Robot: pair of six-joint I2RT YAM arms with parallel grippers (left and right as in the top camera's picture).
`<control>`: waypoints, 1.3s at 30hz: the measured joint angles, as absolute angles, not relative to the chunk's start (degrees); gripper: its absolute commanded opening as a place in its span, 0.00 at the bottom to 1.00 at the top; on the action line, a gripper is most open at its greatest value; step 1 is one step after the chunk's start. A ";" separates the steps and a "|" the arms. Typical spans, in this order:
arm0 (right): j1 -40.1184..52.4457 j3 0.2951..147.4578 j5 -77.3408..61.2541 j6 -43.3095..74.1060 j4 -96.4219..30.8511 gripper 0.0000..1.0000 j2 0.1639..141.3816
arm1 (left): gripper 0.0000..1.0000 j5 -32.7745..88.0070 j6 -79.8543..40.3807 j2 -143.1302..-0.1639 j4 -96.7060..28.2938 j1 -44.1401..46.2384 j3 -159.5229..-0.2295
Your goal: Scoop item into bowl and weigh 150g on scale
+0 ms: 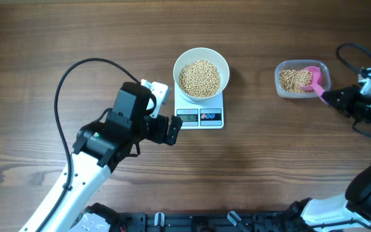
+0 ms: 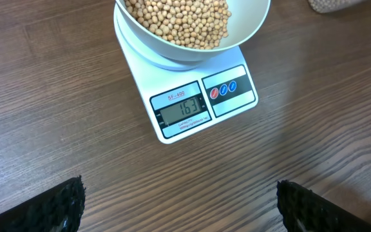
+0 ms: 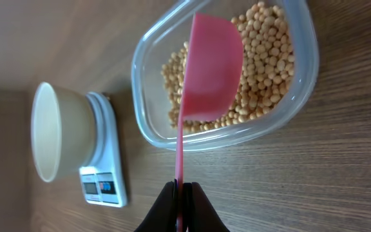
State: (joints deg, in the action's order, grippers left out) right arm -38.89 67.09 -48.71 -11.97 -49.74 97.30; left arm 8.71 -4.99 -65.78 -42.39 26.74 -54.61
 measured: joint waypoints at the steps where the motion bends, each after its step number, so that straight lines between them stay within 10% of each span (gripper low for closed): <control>1: -39.64 67.09 -49.93 -11.84 -50.00 0.04 97.30 | 1.00 8.71 -4.99 -65.78 -42.39 26.74 -54.61; 39: -39.18 67.09 -73.76 -14.92 -63.40 0.04 97.30 | 1.00 8.71 -4.99 -65.78 -42.39 26.74 -54.61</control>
State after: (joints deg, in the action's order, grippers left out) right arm -39.18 67.09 -73.76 -14.92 -63.40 97.30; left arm 8.71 -4.99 -65.78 -42.39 26.74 -54.61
